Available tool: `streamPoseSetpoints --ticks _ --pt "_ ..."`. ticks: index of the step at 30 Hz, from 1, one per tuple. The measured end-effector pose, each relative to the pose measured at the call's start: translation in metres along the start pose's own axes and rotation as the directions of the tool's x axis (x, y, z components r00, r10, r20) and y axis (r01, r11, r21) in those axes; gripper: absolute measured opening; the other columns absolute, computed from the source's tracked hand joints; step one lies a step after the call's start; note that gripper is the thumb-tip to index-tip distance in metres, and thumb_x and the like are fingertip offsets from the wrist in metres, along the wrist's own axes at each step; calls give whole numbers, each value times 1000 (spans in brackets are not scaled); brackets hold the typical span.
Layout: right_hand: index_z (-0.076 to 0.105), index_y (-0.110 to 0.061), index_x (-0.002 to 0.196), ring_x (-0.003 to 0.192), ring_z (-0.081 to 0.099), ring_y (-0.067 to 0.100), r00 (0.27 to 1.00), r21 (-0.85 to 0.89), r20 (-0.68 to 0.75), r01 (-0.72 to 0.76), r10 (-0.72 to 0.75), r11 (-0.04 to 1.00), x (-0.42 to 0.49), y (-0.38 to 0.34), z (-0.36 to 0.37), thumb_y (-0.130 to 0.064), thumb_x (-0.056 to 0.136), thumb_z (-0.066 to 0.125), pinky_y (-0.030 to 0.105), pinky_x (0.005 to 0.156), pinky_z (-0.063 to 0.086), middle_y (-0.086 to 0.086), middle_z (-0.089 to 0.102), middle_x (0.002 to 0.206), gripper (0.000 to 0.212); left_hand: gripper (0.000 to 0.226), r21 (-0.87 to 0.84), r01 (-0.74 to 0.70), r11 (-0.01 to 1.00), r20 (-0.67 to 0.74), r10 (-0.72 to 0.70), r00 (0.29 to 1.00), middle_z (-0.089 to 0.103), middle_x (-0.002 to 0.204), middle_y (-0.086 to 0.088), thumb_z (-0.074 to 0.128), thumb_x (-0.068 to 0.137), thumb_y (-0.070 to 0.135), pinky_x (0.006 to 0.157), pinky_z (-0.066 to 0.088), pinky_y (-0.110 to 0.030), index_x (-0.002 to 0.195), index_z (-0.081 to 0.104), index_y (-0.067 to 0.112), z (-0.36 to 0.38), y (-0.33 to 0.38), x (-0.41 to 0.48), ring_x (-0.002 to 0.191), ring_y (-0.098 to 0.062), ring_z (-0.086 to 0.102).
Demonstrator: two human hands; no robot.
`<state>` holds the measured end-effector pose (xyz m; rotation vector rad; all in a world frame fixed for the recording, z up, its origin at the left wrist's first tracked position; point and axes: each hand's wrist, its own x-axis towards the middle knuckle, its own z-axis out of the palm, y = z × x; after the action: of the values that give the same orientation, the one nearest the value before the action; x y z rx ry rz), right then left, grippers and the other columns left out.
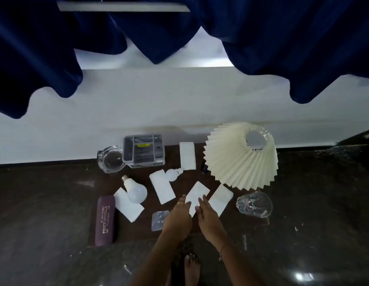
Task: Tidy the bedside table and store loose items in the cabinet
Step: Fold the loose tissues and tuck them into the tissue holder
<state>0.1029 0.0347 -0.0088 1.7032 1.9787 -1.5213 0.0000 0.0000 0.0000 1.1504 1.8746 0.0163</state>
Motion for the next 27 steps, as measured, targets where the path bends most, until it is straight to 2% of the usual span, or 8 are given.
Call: streamPoseSetpoints --ticks 4,9,13,19,21,24,27 --pt "28 -11 145 143 22 19 998 88 -16 -53 55 995 10 2 5 -26 101 29 28 113 23 4 16 157 46 46 -94 18 995 -3 -19 1000 13 159 -3 40 97 14 112 31 -33 142 37 15 2 -6 16 143 -23 26" --pt "27 -10 145 143 24 20 994 205 -46 -83 94 975 19 6 13 -27 101 29 28 113 23 6 22 156 47 47 -187 12 982 -26 -17 1000 20 157 -8 37 97 12 117 24 -34 143 34 13 9 -9 32 144 -23 22" --pt "28 -10 145 143 24 20 989 280 -64 -109 132 954 25 8 16 -27 101 29 29 114 22 6 23 155 47 48 -213 11 977 -48 -22 999 25 154 -12 37 96 12 115 22 -32 144 31 10 11 -7 40 143 -24 22" --pt "30 -13 144 139 32 21 979 403 -95 -127 180 907 29 6 21 -29 101 29 36 115 29 8 35 150 46 62 -410 81 908 -53 -113 992 24 154 -13 43 97 21 113 30 -37 149 11 13 12 4 47 142 -27 27" --pt "32 -15 144 137 36 21 976 434 -107 -125 189 892 29 6 21 -31 101 28 33 112 33 8 38 148 46 67 -459 112 881 -33 -144 989 32 151 -14 47 95 26 111 34 -38 150 9 14 12 7 52 139 -28 34" --pt "32 -21 144 134 40 22 977 466 -119 -102 176 879 24 6 21 -35 100 26 24 101 37 5 42 145 46 69 -429 127 894 -38 -158 987 46 142 -13 50 94 30 106 41 -39 150 12 16 13 9 55 130 -28 47" --pt "34 -22 143 134 40 19 977 483 -159 -50 144 874 18 4 22 -35 100 27 18 94 35 2 43 145 45 61 -385 115 916 -99 -165 981 58 130 -8 53 92 24 98 49 -39 146 25 20 8 9 56 119 -24 56"
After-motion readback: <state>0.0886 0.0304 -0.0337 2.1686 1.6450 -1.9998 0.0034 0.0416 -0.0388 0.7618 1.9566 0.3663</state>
